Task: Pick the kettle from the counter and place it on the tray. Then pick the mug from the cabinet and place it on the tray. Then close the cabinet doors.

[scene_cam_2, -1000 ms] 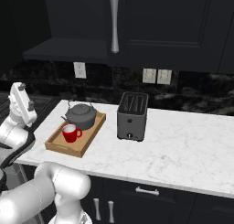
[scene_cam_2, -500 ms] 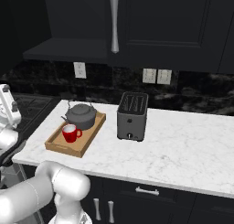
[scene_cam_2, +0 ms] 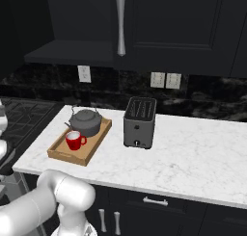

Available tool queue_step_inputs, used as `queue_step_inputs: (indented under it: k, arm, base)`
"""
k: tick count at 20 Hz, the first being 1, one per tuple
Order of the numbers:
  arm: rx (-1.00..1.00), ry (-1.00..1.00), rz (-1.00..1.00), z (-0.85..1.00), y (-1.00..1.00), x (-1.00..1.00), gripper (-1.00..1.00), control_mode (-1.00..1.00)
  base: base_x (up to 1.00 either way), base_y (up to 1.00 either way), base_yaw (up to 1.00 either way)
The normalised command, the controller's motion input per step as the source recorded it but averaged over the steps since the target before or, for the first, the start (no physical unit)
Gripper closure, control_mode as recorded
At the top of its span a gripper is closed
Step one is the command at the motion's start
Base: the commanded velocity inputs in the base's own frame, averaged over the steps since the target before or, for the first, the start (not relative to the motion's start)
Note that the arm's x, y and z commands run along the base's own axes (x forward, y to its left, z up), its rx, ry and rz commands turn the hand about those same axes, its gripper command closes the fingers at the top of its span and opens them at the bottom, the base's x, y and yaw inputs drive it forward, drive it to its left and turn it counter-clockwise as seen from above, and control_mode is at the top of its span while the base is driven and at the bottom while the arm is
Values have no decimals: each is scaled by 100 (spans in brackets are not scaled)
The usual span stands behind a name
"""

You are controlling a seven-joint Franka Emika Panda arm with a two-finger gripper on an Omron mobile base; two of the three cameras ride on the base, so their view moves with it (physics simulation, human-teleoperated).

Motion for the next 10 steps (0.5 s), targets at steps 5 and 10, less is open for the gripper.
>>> queue_step_inputs:
  k: [5, 10]
  arm:
    - [0, 20, 3, 14, 31, -8, -100, -100]
    - [1, 14, 2, 31, 14, -6, -100, -100]
  base:
    - [0, 0, 0]
    - [0, 0, 0]
